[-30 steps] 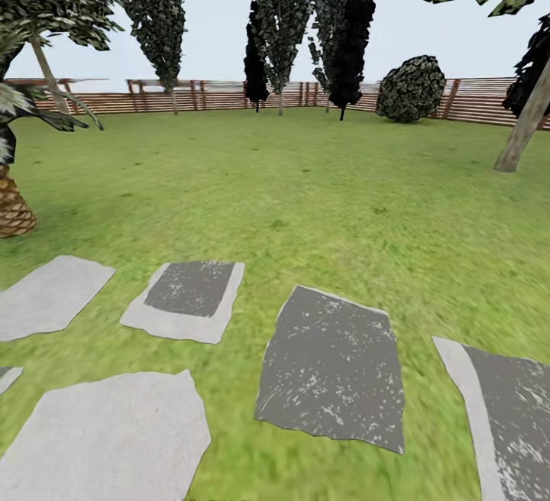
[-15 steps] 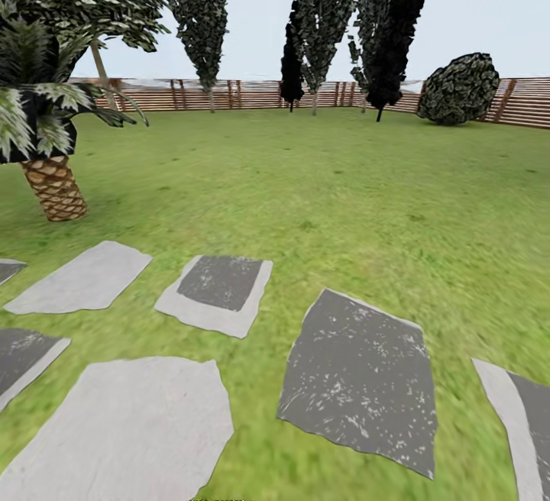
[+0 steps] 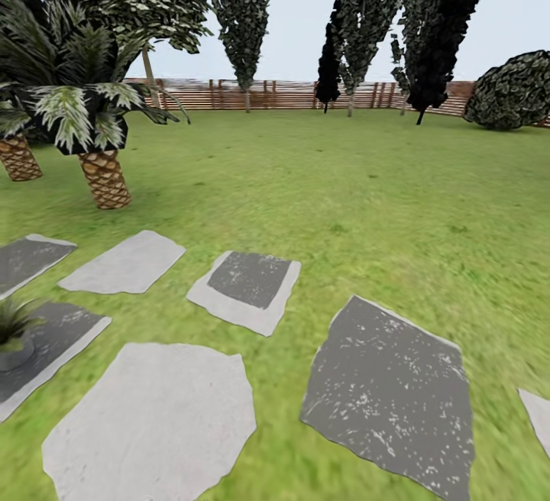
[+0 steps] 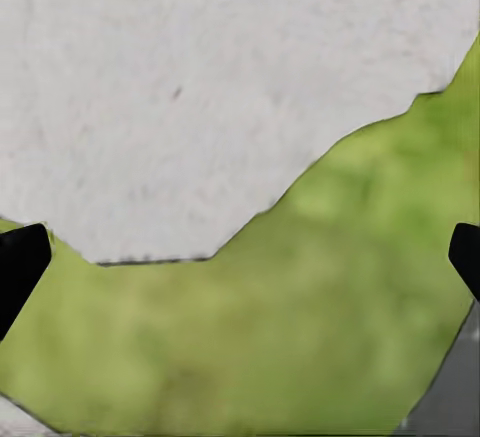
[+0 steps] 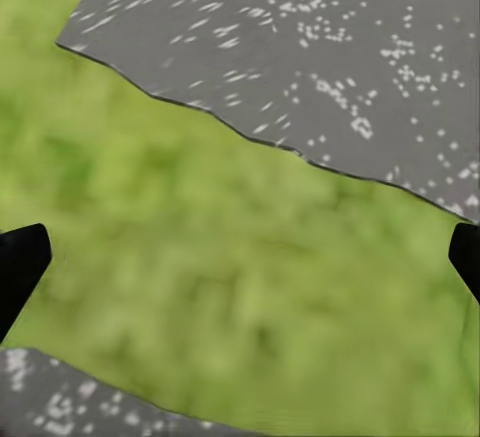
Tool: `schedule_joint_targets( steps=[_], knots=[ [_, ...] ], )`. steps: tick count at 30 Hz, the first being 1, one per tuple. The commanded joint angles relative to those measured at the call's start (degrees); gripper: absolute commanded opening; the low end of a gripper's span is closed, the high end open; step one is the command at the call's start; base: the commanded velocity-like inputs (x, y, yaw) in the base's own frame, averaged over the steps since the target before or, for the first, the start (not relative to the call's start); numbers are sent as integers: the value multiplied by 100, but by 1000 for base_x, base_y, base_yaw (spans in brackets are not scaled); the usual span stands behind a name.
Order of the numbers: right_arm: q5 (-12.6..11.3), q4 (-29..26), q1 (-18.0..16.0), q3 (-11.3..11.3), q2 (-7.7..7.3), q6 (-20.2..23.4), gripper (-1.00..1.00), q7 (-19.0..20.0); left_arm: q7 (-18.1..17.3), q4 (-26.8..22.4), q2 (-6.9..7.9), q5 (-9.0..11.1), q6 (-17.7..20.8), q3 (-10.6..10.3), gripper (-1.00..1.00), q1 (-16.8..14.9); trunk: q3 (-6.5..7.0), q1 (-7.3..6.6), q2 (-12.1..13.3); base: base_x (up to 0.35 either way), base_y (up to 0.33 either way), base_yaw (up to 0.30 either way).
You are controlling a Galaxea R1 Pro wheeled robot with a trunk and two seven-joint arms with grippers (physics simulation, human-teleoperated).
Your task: Pick up the pesticide atomizer in the garden and spray insectifuge to fully cover both potted plants in the garden.
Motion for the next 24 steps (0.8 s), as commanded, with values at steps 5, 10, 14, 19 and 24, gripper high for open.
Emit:
schedule_joint_targets(
  steps=[5,10,14,19,24],
  knots=[
    [17,-4,-1,-15,1,-17,100,-1,-7,7,-1,33,-18,-1,100,-3,-4,-1,-2,0,0,279],
    [12,-4,-1,-23,1,-17,100,2,-6,7,-1,33,-18,-1,100,-2,-4,-1,-2,0,0,279],
    [11,-8,-1,-24,1,-17,100,3,-9,7,-1,33,-18,-8,100,-2,-4,-1,-2,0,0,279],
    [10,-11,-1,-26,1,-17,100,12,-10,7,-1,33,-18,-10,100,-3,-4,-1,-2,0,0,279],
    [9,-13,-1,-9,1,-17,100,15,-10,7,-1,33,-18,-10,100,-2,5,-1,-2,0,0,279]
  ],
)
